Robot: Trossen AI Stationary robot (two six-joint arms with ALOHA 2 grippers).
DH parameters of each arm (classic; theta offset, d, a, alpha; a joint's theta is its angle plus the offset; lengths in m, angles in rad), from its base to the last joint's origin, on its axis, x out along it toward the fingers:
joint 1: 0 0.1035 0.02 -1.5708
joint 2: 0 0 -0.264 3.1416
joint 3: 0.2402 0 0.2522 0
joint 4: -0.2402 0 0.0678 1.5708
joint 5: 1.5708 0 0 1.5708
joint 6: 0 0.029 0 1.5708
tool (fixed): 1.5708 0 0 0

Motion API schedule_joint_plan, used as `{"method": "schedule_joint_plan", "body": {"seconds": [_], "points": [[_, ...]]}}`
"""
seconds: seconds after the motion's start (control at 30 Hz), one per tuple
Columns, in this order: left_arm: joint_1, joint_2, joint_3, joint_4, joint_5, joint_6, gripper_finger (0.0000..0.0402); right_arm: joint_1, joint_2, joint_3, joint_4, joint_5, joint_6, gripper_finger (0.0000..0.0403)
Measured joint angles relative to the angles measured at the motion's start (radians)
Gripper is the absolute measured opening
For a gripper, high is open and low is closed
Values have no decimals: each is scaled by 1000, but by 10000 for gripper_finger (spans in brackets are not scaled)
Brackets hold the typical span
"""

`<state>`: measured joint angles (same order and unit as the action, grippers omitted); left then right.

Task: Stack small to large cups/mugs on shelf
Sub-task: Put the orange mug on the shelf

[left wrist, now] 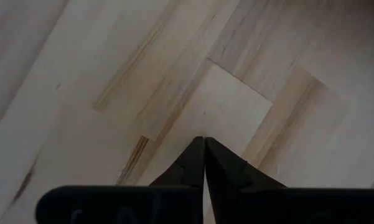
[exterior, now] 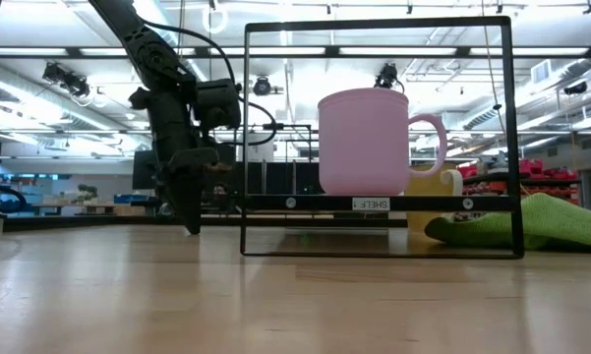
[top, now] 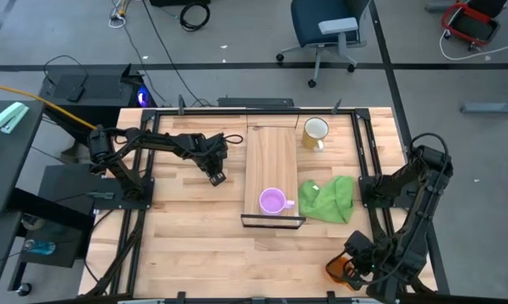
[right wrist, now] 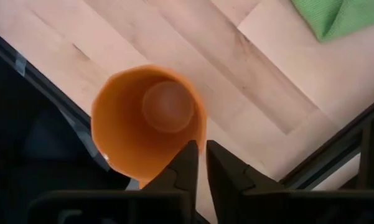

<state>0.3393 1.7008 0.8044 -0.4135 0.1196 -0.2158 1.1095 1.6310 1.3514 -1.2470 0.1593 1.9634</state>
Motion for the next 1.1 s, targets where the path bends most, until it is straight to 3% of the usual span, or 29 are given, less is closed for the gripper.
{"method": "schedule_joint_plan", "body": {"seconds": [0.4,1.1], "points": [[0,0,-2,12,-9,3,27,0,51,-1,19,-4,11,105],[0,0,-2,17,-13,-2,27,0,84,-51,71,-9,6,107]]}}
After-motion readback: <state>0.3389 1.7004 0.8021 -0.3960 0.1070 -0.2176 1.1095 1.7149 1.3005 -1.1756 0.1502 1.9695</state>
